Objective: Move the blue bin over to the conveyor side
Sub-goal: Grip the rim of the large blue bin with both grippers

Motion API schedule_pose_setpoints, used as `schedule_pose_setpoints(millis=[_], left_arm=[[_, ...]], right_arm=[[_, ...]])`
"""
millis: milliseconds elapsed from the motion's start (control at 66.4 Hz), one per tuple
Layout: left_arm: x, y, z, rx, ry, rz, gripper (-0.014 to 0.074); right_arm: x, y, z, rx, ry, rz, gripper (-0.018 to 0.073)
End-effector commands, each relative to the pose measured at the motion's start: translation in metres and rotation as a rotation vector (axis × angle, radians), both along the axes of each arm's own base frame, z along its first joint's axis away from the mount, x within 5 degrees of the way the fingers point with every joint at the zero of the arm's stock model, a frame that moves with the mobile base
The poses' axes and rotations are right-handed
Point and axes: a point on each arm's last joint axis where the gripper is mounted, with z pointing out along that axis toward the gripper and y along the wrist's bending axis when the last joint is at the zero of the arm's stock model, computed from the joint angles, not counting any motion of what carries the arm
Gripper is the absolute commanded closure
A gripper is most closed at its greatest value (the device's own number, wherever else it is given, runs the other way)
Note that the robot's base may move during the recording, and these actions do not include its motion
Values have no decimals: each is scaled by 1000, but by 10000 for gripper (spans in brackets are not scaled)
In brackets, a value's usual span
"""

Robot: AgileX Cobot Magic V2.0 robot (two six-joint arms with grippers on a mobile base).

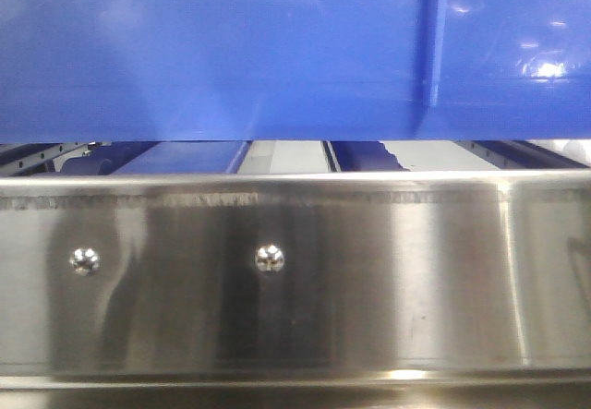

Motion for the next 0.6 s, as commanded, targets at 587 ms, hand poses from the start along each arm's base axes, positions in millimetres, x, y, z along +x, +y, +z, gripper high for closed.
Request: schedule_pose_setpoints(millis=[587], left_arm=[[0,0,1,-13,-12,2,602]], right_arm=[[0,0,3,6,-35,-2,648]])
